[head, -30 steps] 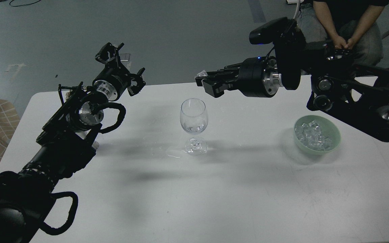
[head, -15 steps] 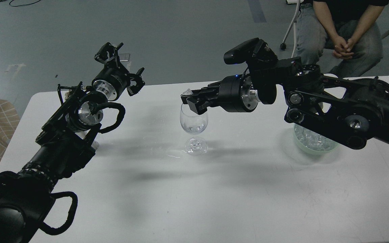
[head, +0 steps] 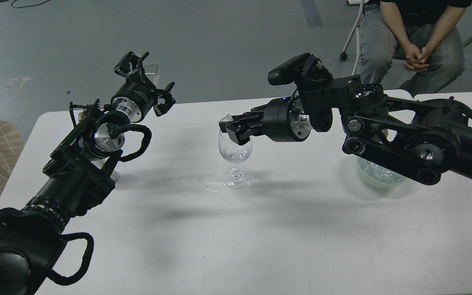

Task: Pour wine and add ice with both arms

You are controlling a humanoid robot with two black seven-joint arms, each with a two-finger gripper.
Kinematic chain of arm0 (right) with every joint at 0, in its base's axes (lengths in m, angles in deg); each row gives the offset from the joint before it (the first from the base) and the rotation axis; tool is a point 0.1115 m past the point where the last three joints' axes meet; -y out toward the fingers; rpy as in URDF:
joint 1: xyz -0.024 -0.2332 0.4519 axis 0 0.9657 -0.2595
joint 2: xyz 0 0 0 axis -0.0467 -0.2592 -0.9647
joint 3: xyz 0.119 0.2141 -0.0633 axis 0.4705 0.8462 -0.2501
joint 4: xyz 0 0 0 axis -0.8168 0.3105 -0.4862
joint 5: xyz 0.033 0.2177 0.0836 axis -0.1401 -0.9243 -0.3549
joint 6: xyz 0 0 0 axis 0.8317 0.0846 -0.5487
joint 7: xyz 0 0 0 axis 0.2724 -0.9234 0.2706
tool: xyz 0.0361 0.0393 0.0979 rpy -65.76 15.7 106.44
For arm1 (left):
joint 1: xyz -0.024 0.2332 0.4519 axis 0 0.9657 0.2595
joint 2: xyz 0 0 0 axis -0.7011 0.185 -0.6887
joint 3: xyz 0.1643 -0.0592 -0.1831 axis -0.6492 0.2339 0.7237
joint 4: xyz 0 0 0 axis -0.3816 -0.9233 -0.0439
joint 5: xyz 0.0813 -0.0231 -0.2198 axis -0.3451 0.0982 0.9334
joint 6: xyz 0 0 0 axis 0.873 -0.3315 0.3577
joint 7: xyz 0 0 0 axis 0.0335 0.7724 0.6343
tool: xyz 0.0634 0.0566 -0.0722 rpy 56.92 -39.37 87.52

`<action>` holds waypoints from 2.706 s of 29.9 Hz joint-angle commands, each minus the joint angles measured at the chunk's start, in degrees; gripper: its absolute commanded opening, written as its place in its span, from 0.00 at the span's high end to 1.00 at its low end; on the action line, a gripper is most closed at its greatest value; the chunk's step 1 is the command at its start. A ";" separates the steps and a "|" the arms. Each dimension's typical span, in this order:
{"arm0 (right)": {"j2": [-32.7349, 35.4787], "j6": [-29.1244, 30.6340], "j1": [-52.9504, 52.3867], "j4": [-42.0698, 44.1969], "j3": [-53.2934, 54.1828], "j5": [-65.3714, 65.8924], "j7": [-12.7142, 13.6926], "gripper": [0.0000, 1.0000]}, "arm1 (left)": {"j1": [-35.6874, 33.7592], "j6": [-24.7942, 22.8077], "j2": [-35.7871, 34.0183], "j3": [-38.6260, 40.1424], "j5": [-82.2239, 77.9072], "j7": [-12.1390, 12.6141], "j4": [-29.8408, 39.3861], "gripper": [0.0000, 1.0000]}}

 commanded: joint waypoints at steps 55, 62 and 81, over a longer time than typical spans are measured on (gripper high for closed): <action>-1.34 0.00 -3.87 8.67 17.55 -3.33 2.30 0.00 | -0.10 -0.26 -0.35 0.00 0.00 0.00 0.00 0.02; -1.51 0.00 -5.64 22.22 33.82 -8.61 0.90 0.00 | -0.10 -1.76 -0.52 0.00 0.00 0.00 -0.09 0.02; -7.92 0.00 -6.08 52.89 47.73 -41.81 -9.19 0.00 | -0.45 -11.15 -2.19 0.18 0.88 -2.36 -0.26 0.02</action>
